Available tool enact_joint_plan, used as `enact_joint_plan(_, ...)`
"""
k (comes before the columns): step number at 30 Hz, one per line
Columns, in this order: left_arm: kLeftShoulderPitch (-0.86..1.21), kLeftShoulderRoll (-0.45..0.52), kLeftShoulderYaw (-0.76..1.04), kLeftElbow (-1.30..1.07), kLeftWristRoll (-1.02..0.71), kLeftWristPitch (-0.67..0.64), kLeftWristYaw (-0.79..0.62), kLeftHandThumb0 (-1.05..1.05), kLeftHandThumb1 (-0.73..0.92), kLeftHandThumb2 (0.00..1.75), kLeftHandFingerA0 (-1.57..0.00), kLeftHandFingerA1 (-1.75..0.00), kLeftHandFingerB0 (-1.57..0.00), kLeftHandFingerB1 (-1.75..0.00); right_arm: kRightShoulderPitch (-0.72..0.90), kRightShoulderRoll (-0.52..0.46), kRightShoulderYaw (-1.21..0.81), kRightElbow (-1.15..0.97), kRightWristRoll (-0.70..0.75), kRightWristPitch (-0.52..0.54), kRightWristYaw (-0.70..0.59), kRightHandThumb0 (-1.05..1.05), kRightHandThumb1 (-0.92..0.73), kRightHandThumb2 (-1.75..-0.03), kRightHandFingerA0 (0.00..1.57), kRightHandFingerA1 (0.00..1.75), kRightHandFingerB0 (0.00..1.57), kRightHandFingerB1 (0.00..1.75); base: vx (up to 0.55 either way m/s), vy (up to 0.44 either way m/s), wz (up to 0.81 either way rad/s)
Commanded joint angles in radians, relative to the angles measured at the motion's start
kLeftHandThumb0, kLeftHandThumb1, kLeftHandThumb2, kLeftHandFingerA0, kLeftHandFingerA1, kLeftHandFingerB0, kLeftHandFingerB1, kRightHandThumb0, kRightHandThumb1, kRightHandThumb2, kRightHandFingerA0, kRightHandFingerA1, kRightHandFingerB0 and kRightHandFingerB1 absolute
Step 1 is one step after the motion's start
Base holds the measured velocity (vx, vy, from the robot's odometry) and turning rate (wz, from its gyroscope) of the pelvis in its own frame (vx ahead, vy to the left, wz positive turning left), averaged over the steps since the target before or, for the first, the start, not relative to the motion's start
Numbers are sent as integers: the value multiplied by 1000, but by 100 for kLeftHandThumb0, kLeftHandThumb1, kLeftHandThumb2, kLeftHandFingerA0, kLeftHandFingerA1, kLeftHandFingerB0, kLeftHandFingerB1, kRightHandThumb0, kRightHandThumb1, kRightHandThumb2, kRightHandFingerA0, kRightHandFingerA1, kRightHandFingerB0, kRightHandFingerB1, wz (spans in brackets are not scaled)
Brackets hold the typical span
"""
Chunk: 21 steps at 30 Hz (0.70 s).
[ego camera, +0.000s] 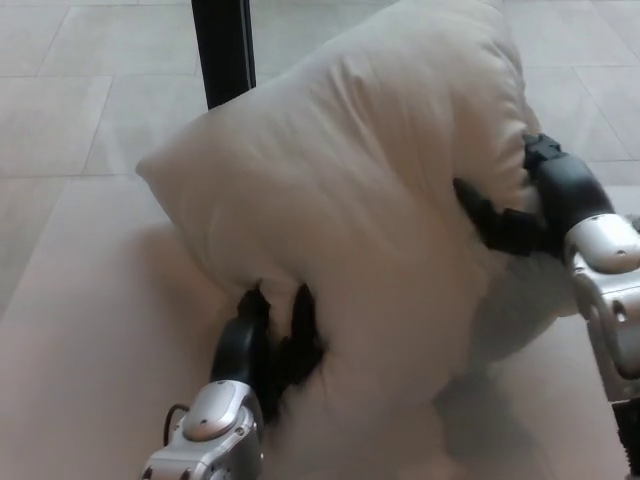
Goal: The robot uses its left hand to press on the left side of the pillow kept in the middle of the desk and uses its right hand to lift up and the right side of the pillow and turn it over
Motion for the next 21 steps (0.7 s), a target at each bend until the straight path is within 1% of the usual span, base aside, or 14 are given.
enact_joint_plan(1, 80, 188, 85, -176, -197, 349, -212, -71, 69, 60, -30, -66, 0, 0, 41, -103, -322, -5, 370, 161, 289, -46, -54, -58, 41, 52, 30, 32, 0, 0, 0)
enact_joint_plan(2, 94, 213, 106, -193, -203, 354, -214, -88, 59, 90, -26, -64, 0, 0, 61, -134, -346, 1, 370, 163, 300, -43, -54, -57, 41, 51, 31, 32, 0, 0, 0)
enact_joint_plan(4, 115, 238, 132, -212, -220, 361, -224, -88, 59, 90, -26, -64, 0, 0, 72, -154, -363, 8, 370, 175, 307, -43, -54, -57, 41, 51, 31, 32, 0, 0, 0)
enact_joint_plan(5, 131, 264, 155, -222, -229, 365, -232, -67, 71, 61, -22, -59, 0, 0, 100, -185, -390, 12, 378, 171, 331, -41, -54, -56, 40, 53, 29, 32, 0, 0, 0)
enact_joint_plan(6, 138, 274, 161, -224, -233, 366, -238, -66, 56, 82, -18, -59, 0, 0, 111, -197, -396, 15, 377, 165, 337, -42, -53, -56, 42, 52, 28, 31, 0, 0, 0)
enact_joint_plan(7, 145, 284, 167, -224, -237, 365, -246, -68, 69, 61, -20, -58, 0, 0, 123, -208, -398, 18, 377, 160, 348, -42, -55, -56, 41, 52, 27, 31, 0, 0, 0)
enact_joint_plan(11, 171, 321, 195, -224, -259, 365, -280, -67, 68, 60, -28, -66, 0, -1, 173, -254, -425, 27, 392, 139, 386, -42, -53, -56, 36, 53, 28, 32, 0, 0, 0)
enact_joint_plan(13, 206, 335, 234, -238, -278, 363, -283, -67, 66, 60, -28, -65, 0, -5, 200, -276, -474, 32, 403, 154, 375, -41, -52, -56, 41, 54, 29, 31, 0, 0, 0)
enact_joint_plan(14, 216, 347, 239, -242, -277, 369, -285, -83, 55, 88, -31, -68, 0, -4, 214, -284, -482, 33, 402, 151, 370, -41, -52, -56, 42, 53, 29, 31, 0, 0, 0)
enact_joint_plan(16, 237, 364, 260, -250, -279, 377, -284, -66, 52, 79, -32, -66, 0, -5, 244, -317, -488, 41, 404, 135, 393, -44, -55, -57, 38, 55, 26, 30, 0, 0, 0)
enact_joint_plan(17, 247, 372, 266, -254, -281, 373, -290, -67, 66, 60, -34, -66, 0, -8, 254, -328, -495, 43, 408, 132, 397, -44, -56, -57, 31, 52, 24, 29, 0, 0, 0)
enact_joint_plan(19, 262, 386, 274, -260, -277, 366, -296, -67, 67, 60, -34, -65, 0, -9, 276, -348, -505, 52, 418, 109, 411, -45, -56, -57, 29, 53, 24, 29, 0, 0, 0)
enact_joint_plan(20, 272, 394, 285, -263, -284, 370, -298, -83, 57, 90, -31, -66, 0, -5, 291, -360, -525, 53, 431, 110, 414, -46, -56, -58, 28, 56, 21, 29, 0, 0, 0)
enact_joint_plan(21, 277, 400, 295, -265, -287, 375, -297, -73, 52, 90, -34, -67, 0, -15, 297, -365, -543, 57, 440, 112, 407, -45, -55, -58, 27, 53, 22, 29, 0, 0, 0)
